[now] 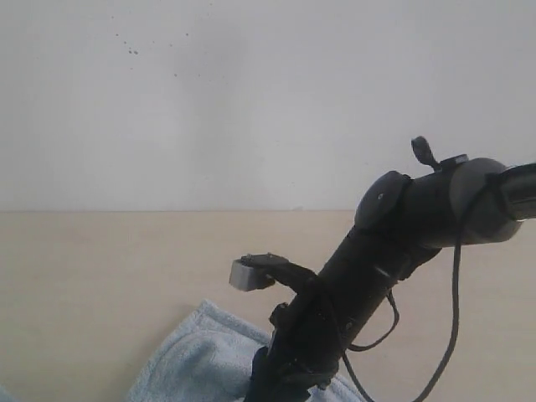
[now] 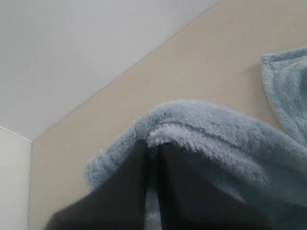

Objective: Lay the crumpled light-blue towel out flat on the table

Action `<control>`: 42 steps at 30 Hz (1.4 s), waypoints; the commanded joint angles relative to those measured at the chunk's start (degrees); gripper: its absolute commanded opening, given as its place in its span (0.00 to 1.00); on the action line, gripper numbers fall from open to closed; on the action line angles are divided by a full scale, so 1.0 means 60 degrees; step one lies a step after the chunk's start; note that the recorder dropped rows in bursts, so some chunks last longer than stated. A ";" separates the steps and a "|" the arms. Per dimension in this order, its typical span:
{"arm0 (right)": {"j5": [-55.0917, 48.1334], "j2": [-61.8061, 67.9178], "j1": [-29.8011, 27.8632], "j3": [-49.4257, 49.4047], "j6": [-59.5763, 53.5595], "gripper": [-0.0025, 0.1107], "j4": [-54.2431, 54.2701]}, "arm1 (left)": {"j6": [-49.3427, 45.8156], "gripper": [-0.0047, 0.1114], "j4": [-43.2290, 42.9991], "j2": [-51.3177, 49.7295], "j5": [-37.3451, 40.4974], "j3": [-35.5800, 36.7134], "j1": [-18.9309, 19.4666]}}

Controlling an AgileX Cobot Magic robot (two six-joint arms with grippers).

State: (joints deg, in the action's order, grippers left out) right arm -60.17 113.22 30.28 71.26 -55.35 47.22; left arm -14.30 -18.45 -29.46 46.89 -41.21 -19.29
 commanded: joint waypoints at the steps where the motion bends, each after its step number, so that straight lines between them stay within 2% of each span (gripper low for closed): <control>1: -0.0742 0.0000 0.0319 -0.0155 -0.0012 0.40 0.0241 | -0.0132 0.09 0.0229 -0.0416 -0.0096 -0.0031 0.0010; 7: 0.0575 0.0263 0.1679 -0.0829 -0.0459 0.40 0.0181 | -0.0132 0.09 0.0306 -0.0779 -0.0522 -0.0031 0.0010; 10: 0.0594 0.0731 0.1943 -0.0710 -0.0551 0.40 0.0365 | -0.0381 0.09 0.0778 -0.0814 -0.0560 -0.0031 0.0010; 17: 0.1013 0.1260 0.2605 -0.0278 -0.1209 0.40 0.0861 | -0.0380 0.09 0.0803 -0.0814 -0.0601 -0.0031 0.0010; 26: 0.1226 0.2247 0.2587 0.1519 -0.0282 0.40 0.0655 | -0.0896 0.09 0.1481 -0.0814 -0.0601 -0.0031 0.0010; 31: 0.2322 0.2387 0.2550 0.2402 0.0757 0.40 -0.0613 | -0.1119 0.09 0.1903 -0.0814 -0.0601 -0.0031 0.0010; 37: 0.3058 0.2387 0.1686 0.3407 0.2190 0.40 -0.1561 | -0.2666 0.10 0.3966 -0.0814 -0.0390 0.0066 0.0010; 40: 0.2807 0.2260 0.1108 0.3761 0.2322 0.39 -0.1475 | -0.3771 0.17 0.5427 -0.0814 -0.0293 0.0427 0.0010; 42: 0.2503 0.2077 0.0818 0.3794 0.2137 0.32 -0.1474 | -0.4497 0.27 0.6250 -0.0850 -0.0164 0.0828 0.0010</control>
State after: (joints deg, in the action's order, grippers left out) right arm -43.07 127.51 37.33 93.14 -42.24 38.87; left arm -35.46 11.52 -34.25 44.83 -38.88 -19.29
